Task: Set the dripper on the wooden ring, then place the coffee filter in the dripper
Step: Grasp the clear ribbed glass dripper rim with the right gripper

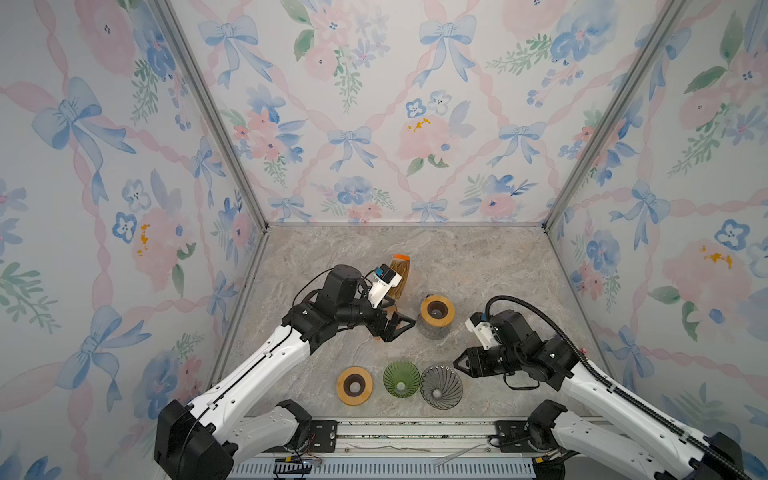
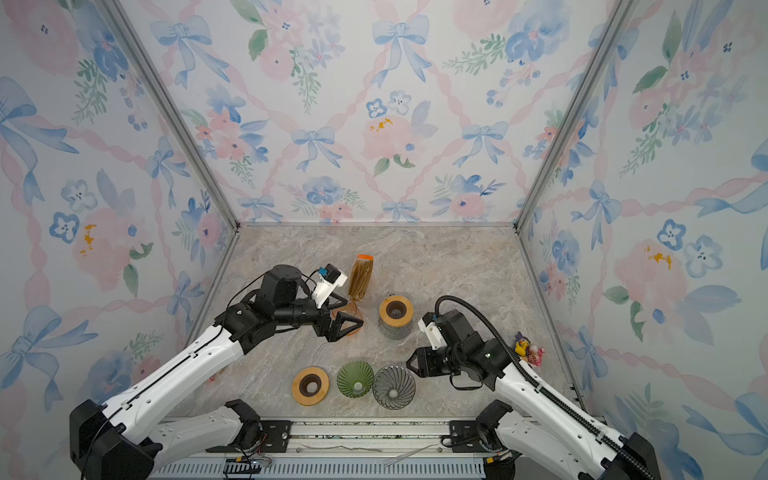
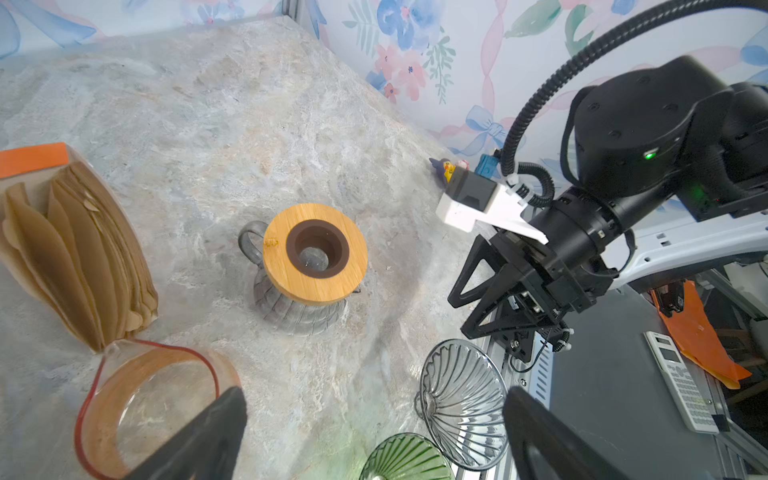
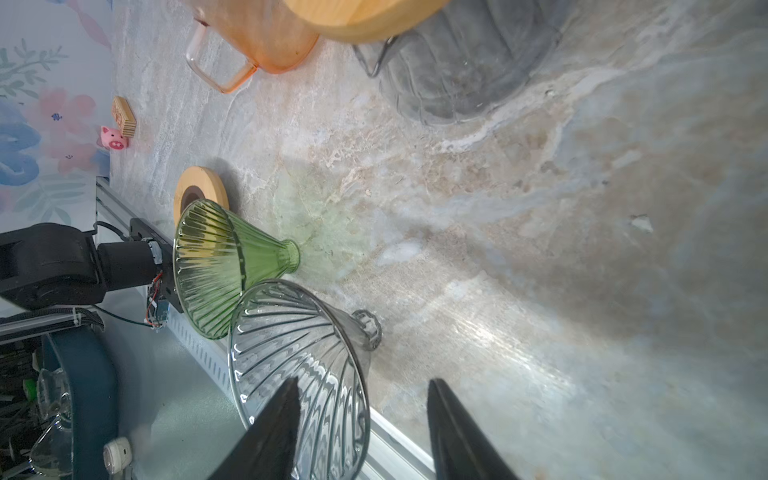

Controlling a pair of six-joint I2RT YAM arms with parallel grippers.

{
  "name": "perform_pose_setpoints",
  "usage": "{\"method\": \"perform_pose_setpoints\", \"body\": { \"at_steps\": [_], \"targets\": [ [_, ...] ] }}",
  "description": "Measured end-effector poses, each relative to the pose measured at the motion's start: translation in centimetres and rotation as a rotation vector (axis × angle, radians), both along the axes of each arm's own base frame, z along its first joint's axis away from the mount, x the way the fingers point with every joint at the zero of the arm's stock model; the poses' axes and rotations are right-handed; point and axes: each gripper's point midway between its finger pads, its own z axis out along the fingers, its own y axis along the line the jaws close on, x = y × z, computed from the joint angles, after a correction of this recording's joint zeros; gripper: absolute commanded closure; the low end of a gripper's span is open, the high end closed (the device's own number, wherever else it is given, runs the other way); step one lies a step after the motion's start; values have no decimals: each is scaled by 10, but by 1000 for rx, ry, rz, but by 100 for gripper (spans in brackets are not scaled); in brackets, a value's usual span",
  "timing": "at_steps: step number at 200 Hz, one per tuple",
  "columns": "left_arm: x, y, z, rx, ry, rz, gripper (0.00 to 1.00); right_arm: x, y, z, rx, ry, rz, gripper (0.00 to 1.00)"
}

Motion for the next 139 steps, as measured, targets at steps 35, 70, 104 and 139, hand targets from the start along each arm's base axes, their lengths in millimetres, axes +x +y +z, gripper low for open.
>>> {"method": "perform_pose_setpoints", "body": {
  "at_steps": [35, 70, 104, 139],
  "targets": [
    [0, 0, 1, -3, -2, -3, 2, -5, 8, -6, 2, 20, 28, 53],
    [0, 0, 1, -4, -3, -3, 2, -14, 14, -22, -25, 62, 59, 56],
    [-1, 0, 3, -8, -9, -2, 2, -17, 18, -31, -40, 82, 63, 59],
    [-1, 0, 4, -9, -11, -2, 2, -17, 20, -35, -52, 82, 63, 62]
  ]
}}
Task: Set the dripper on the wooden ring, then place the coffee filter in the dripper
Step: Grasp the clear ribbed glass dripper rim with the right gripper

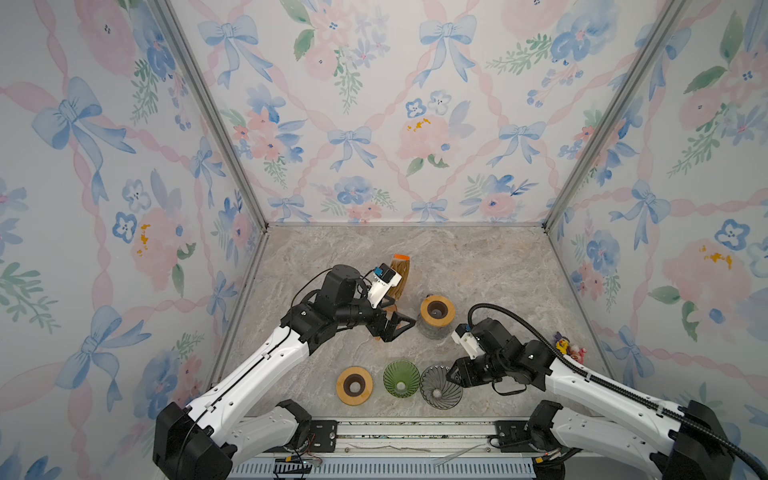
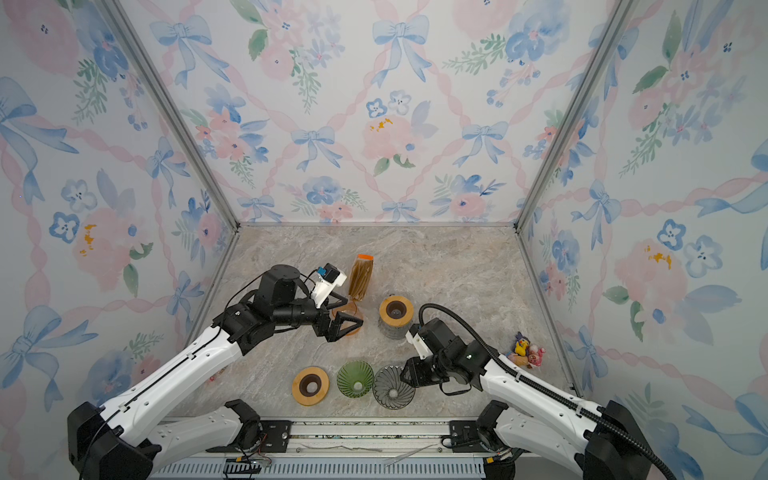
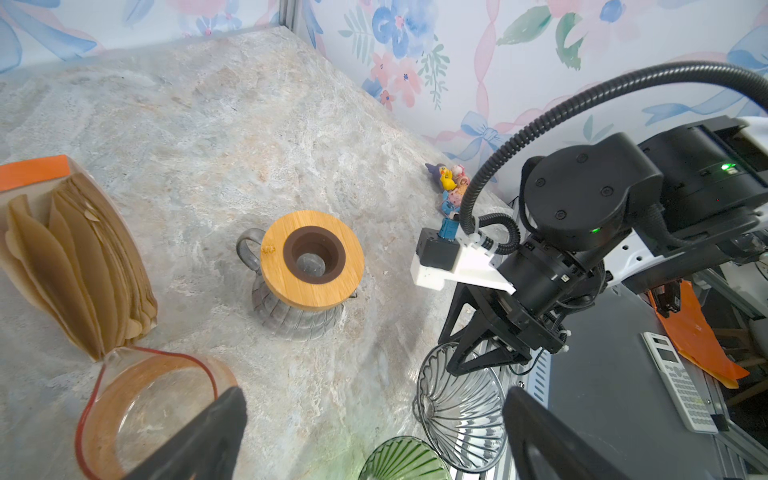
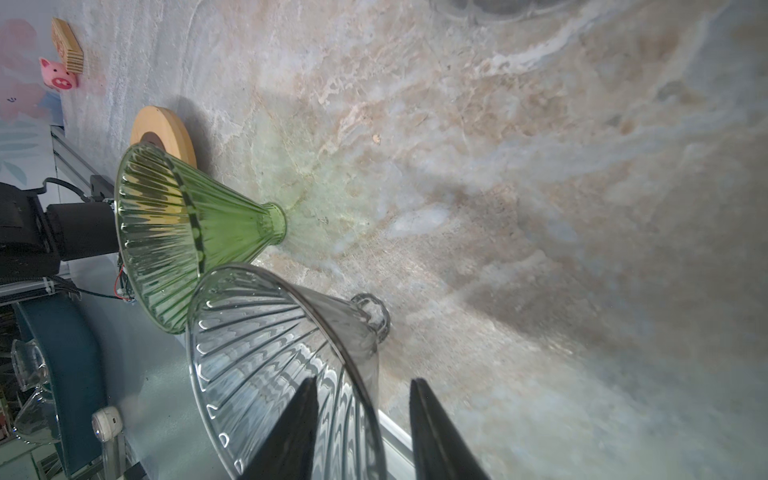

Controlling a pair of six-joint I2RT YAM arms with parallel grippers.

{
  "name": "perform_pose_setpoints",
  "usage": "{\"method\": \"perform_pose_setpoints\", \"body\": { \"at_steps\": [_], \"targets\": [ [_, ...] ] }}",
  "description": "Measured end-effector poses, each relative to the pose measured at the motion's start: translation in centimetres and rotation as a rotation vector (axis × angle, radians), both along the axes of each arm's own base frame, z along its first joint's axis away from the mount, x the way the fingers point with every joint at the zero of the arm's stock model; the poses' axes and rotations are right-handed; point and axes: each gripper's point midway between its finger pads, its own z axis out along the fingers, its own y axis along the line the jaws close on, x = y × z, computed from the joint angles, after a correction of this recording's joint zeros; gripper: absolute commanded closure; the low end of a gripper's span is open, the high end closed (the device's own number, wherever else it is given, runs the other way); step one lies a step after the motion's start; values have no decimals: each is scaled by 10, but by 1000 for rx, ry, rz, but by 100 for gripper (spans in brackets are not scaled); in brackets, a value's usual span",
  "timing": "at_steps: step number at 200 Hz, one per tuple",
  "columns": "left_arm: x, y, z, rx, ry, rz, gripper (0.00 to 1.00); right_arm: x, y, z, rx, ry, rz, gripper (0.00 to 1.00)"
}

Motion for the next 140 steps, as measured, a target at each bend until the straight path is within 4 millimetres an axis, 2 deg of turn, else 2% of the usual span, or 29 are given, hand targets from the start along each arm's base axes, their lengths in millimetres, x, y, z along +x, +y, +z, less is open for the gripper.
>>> {"method": "perform_pose_setpoints", "body": {
  "at_steps": [140],
  "targets": [
    [0, 0, 0, 0, 0, 1, 2, 1, 5, -14, -42, 0, 14, 67]
  ]
}}
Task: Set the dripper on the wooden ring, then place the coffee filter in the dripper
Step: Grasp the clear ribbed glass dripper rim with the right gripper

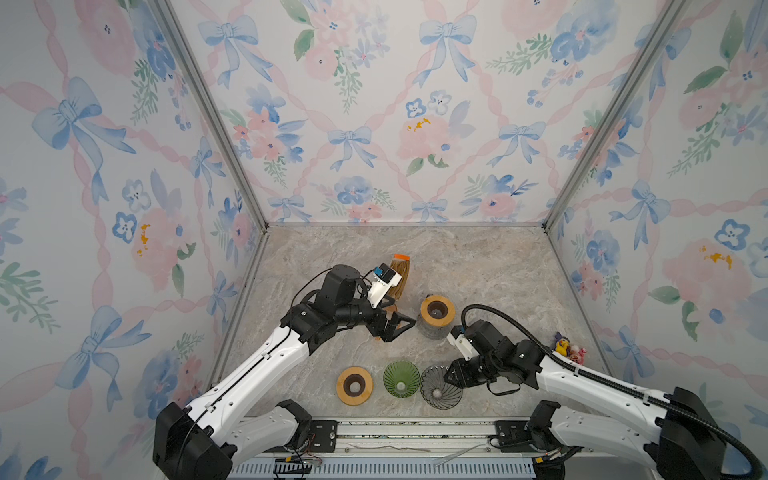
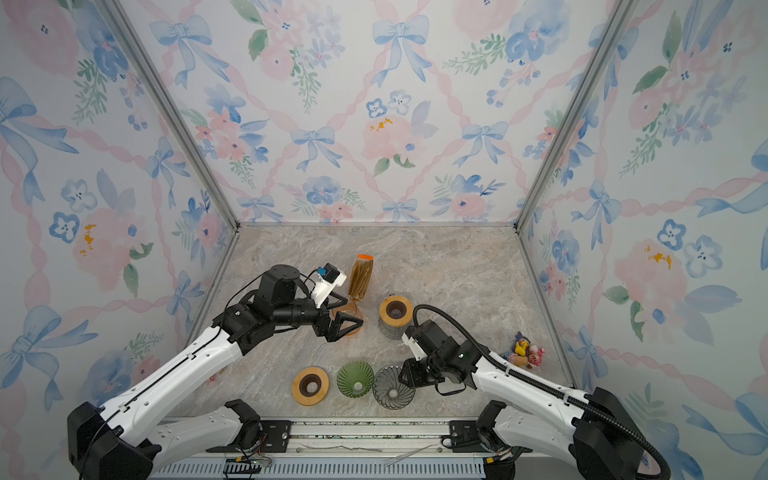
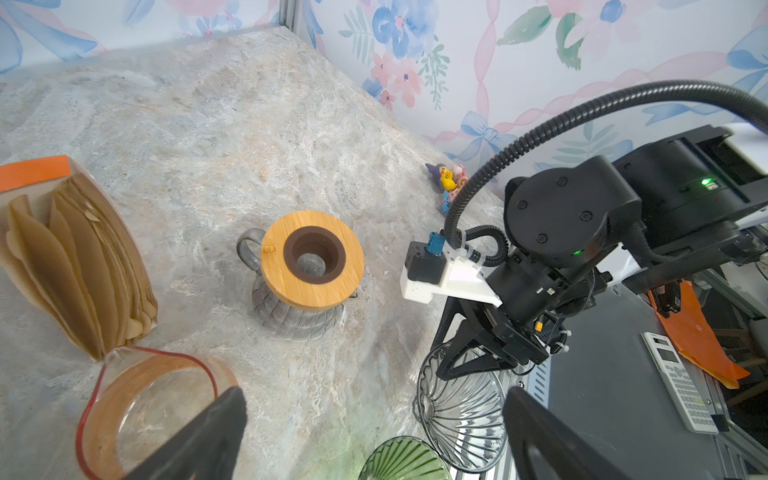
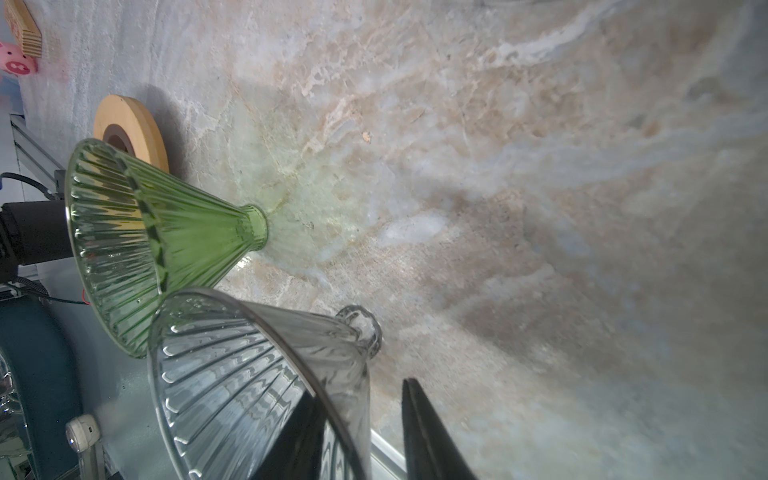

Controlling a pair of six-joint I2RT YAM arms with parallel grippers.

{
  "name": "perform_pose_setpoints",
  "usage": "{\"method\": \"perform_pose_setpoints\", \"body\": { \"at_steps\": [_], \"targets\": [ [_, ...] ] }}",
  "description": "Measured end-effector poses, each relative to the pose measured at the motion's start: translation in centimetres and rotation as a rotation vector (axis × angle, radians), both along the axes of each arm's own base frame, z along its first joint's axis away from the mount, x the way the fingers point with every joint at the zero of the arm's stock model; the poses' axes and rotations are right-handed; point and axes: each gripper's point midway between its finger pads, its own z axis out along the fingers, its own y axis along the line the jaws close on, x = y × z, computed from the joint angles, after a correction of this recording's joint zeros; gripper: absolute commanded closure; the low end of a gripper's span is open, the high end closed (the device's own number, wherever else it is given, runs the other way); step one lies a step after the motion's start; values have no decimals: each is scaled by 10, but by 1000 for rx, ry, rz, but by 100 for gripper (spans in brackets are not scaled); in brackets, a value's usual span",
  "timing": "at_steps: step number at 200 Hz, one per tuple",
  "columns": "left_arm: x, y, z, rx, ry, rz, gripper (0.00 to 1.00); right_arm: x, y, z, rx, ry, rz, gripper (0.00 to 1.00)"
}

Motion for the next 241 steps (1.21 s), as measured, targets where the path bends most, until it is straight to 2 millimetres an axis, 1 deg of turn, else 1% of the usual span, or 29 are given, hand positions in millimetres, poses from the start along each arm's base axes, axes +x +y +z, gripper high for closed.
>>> {"method": "perform_pose_setpoints", "body": {
  "at_steps": [57, 78, 126, 172, 219, 241],
  "targets": [
    [0, 0, 0, 0, 0, 0, 2, -2, 2, -6, -17, 4, 14, 70],
    [0, 0, 0, 0, 0, 0, 2, -2, 2, -7, -20, 4, 15, 74],
    [0, 0, 0, 0, 0, 0, 2, -2, 2, -8, -24, 0, 10, 78],
    [0, 0, 0, 0, 0, 0, 2, 1, 1, -2, -19, -31, -3, 83],
    [0, 0, 0, 0, 0, 0, 2, 3, -8, 4, -34, -70, -24, 88],
    [0, 0, 0, 0, 0, 0, 2, 4, -12, 5, -46, -81, -32, 88]
  ]
}}
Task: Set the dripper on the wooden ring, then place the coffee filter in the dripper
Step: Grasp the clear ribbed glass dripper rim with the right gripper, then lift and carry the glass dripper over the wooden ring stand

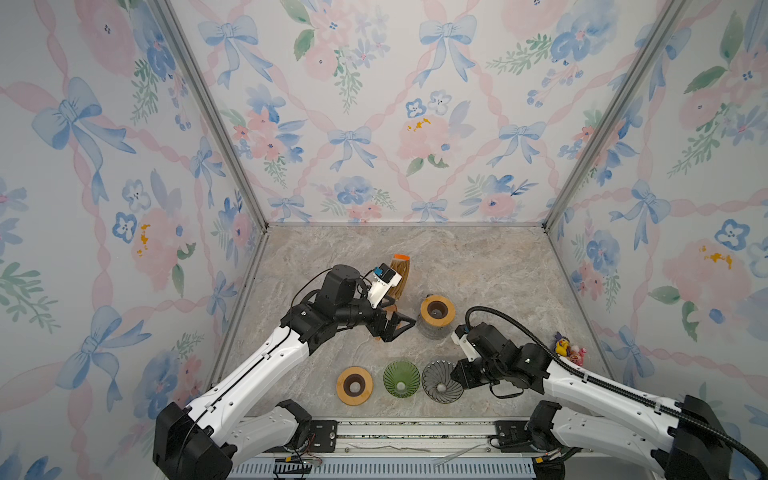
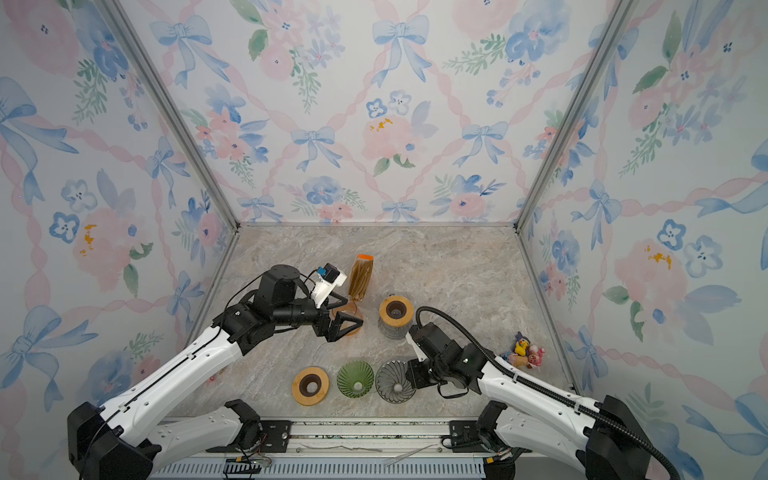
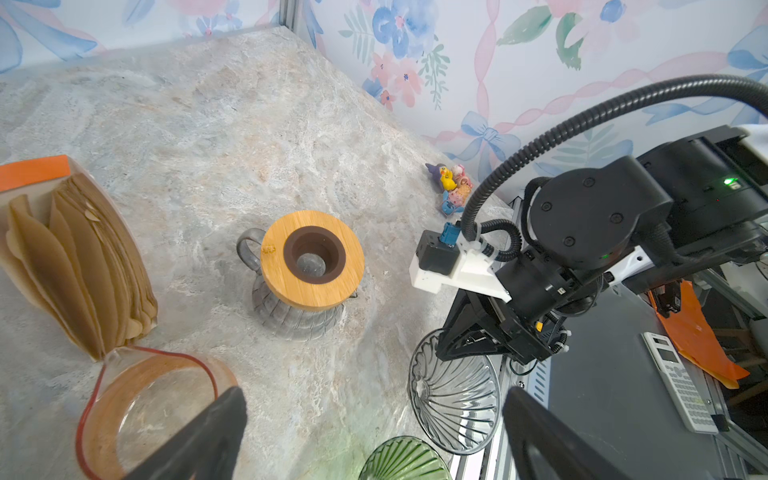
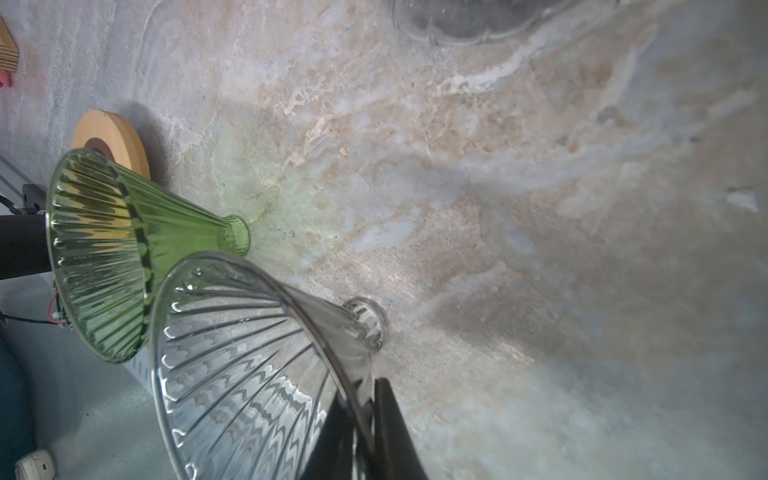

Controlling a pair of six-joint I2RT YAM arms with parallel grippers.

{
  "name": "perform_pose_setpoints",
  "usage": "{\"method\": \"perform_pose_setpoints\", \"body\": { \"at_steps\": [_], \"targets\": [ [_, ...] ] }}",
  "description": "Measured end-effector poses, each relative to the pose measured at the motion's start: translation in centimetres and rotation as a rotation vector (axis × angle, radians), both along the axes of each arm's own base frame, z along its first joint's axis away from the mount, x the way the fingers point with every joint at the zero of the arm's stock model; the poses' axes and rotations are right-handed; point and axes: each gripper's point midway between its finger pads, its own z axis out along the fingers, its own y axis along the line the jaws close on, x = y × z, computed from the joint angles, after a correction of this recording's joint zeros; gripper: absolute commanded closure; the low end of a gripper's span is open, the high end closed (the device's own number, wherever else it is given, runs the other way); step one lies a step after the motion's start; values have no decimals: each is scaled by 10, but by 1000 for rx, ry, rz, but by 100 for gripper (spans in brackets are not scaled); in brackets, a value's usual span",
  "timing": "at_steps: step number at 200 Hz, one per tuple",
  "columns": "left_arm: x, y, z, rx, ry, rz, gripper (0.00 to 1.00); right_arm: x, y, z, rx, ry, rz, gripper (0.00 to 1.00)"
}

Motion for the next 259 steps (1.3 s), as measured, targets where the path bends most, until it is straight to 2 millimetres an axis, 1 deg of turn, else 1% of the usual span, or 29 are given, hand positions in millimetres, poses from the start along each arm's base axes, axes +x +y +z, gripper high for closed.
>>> {"method": "perform_pose_setpoints", "body": {
  "at_steps": [39, 73, 99, 151, 175, 208, 234, 259],
  "targets": [
    [0, 0, 0, 0, 0, 0, 2, 1, -7, 3, -16, -20, -16, 90],
    [-1, 0, 2, -3, -4, -1, 2, 5, -14, 14, -1, -41, -45, 89],
    [-3, 1, 7, -14, -16, -4, 2, 13, -16, 34, 33, -70, -80, 89],
    [-9, 4, 29, -68, -89, -10, 2, 35, -23, 82, 87, -106, -155, 89],
    [-13, 7, 40, -95, -130, -11, 2, 47, -24, 106, 116, -124, -179, 89],
    [-18, 7, 47, -114, -148, -24, 2, 68, -24, 136, 128, -140, -205, 89],
    [-20, 8, 48, -116, -149, -27, 2, 86, -20, 147, 115, -141, -207, 89],
    [-20, 8, 49, -119, -152, -27, 2, 103, -15, 148, 95, -127, -204, 90]
  ]
}}
